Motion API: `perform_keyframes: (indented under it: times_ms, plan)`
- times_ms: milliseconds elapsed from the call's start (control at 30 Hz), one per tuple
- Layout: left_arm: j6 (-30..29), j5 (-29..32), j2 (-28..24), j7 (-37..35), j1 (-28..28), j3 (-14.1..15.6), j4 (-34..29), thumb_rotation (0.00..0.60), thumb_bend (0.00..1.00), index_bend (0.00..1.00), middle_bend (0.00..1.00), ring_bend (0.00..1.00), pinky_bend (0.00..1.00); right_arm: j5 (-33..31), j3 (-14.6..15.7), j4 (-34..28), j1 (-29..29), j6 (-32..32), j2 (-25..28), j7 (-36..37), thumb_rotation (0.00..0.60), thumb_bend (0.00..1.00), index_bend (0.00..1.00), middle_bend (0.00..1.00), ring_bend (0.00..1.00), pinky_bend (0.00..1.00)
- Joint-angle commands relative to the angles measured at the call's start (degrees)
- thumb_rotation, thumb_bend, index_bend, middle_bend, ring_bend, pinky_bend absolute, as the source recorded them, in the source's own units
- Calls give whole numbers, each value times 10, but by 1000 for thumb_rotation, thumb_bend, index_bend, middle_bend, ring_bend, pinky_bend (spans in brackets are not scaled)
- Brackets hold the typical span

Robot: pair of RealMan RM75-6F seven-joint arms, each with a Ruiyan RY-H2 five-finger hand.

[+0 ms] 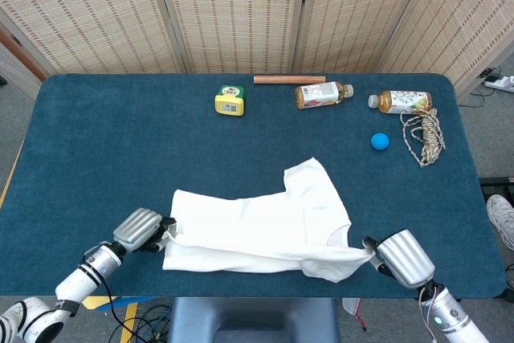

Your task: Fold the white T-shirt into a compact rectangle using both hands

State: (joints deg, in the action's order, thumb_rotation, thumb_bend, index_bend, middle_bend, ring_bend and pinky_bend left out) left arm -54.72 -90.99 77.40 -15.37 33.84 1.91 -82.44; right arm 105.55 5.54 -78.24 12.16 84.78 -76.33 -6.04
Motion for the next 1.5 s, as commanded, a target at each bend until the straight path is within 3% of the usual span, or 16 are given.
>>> perform_keyframes:
  times_ms: [33, 333, 800, 1500]
  plan:
    - [25, 15, 12, 5, 20, -15, 19, 600, 516, 647, 950, 885, 976, -11, -9, -1, 4, -9, -6, -9, 600, 644, 844, 971, 1000, 1000]
    - [93, 61, 50, 24, 68, -42, 78, 600, 516, 646, 950, 885, 976, -30, -35, 13, 23, -28, -33, -32, 600, 644, 843, 971, 1000, 1000]
    - [152, 120, 82, 33, 105, -66, 130, 600, 515, 619, 950, 885, 976, -69, -66, 43, 64, -78, -62, -36, 600, 644, 843, 971, 1000, 1000]
    - [173, 178, 101, 56, 112, -78, 164, 600, 514, 564, 950, 885, 976, -86, -71, 136, 113, -118, -120, 3, 600, 644, 844, 971, 1000, 1000]
